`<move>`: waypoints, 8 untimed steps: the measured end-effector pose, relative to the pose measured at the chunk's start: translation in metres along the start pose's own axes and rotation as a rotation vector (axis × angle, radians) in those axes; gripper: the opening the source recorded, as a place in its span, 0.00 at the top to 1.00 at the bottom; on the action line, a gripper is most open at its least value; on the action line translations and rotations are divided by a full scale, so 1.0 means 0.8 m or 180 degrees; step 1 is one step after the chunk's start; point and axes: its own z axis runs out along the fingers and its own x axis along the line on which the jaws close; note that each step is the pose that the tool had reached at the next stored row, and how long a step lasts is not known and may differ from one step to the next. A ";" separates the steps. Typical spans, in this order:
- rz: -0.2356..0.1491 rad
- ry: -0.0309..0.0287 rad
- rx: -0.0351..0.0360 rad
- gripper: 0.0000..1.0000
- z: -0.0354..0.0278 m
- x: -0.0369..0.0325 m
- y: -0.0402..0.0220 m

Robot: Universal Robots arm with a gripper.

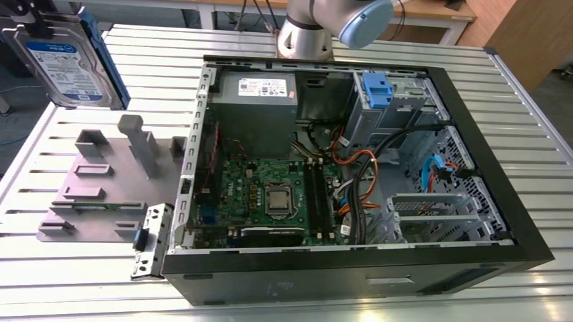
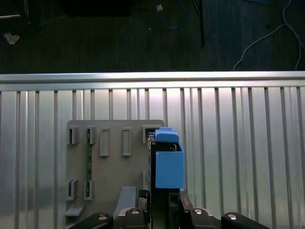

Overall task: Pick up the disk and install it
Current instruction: 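Pick up the disk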

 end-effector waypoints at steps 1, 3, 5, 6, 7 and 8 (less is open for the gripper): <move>0.0000 0.0000 0.0000 0.65 -0.0016 -0.0001 0.0000; 0.0000 -0.0001 0.0001 0.65 -0.0059 -0.0004 0.0002; 0.0000 -0.0001 0.0001 0.65 -0.0103 -0.0006 0.0005; 0.0000 -0.0001 0.0001 0.65 -0.0126 -0.0008 0.0006; 0.0000 -0.0001 0.0001 0.65 -0.0150 -0.0009 0.0007; 0.0000 -0.0001 0.0001 0.65 -0.0171 -0.0011 0.0008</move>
